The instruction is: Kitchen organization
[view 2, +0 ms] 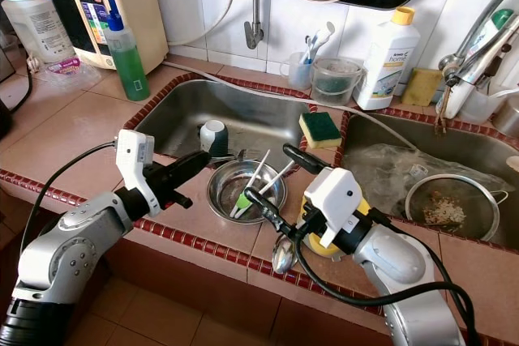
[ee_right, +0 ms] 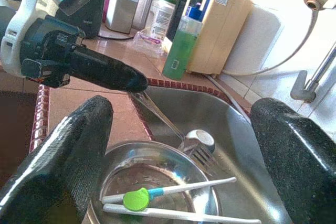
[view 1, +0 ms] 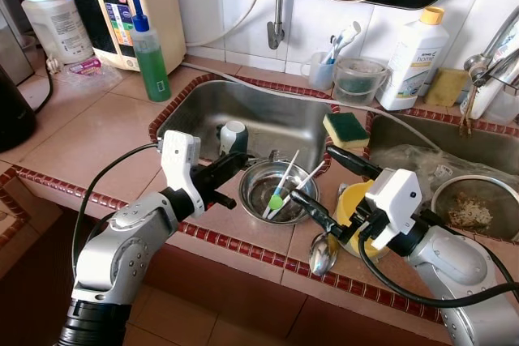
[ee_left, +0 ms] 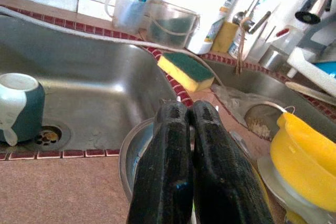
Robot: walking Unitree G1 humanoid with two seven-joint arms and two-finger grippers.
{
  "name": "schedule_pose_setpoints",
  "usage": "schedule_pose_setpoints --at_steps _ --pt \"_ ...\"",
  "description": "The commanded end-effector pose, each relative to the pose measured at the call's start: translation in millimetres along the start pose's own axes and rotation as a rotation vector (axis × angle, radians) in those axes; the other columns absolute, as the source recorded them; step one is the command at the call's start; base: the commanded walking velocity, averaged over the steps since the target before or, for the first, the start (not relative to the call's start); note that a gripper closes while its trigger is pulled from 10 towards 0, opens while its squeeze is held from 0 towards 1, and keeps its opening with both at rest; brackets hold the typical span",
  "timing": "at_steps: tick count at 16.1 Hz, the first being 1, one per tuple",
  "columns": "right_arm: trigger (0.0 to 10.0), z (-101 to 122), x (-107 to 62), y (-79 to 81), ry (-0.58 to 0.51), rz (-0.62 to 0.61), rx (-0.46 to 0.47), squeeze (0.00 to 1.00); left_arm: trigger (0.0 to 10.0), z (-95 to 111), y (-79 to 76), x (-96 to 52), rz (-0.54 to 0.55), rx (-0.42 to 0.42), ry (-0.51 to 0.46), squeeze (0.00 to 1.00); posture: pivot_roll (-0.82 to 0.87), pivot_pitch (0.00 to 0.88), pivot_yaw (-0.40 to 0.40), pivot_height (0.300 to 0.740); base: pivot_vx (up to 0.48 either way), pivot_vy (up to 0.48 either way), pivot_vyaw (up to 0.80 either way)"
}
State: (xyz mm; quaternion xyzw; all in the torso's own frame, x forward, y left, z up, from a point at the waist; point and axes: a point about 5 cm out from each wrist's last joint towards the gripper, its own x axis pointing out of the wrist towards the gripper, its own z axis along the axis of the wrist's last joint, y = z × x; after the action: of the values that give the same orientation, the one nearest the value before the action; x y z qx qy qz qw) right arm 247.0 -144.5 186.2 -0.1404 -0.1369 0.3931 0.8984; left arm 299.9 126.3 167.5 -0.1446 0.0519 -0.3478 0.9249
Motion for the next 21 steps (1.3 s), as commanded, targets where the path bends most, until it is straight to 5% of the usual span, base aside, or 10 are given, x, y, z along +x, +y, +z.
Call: schedule_pose_setpoints --at_steps 1,11,15,21 --pt "10.0 0.6 0.7 -3.0 -0.005 -0.006 -0.01 0.0 10.0 7.1 2.1 -1.4 -0.004 0.009 -0.012 0.0 -0.17 0.028 0.03 0.74 0.0 0.0 0.0" --pt "10.0 1.5 3.9 -7.3 -0.021 -0.034 -0.009 0.0 10.0 14.7 13.2 -5.2 0.032 0.032 -0.009 0.0 -0.16 0.031 0.031 0.74 0.0 0.0 0.0" --pt "10.0 8.8 14.6 -20.2 -0.121 -0.167 0.105 0.0 10.0 35.3 31.6 1.6 0.193 0.069 -0.133 0.0 -0.16 0.025 0.025 0.74 0.0 0.0 0.0" --pt "10.0 6.1 26.6 -24.3 -0.211 -0.363 0.338 0.0 10.0 16.5 42.1 16.6 0.306 0.233 -0.114 0.0 -0.17 0.005 0.009 0.74 0.0 0.0 0.0"
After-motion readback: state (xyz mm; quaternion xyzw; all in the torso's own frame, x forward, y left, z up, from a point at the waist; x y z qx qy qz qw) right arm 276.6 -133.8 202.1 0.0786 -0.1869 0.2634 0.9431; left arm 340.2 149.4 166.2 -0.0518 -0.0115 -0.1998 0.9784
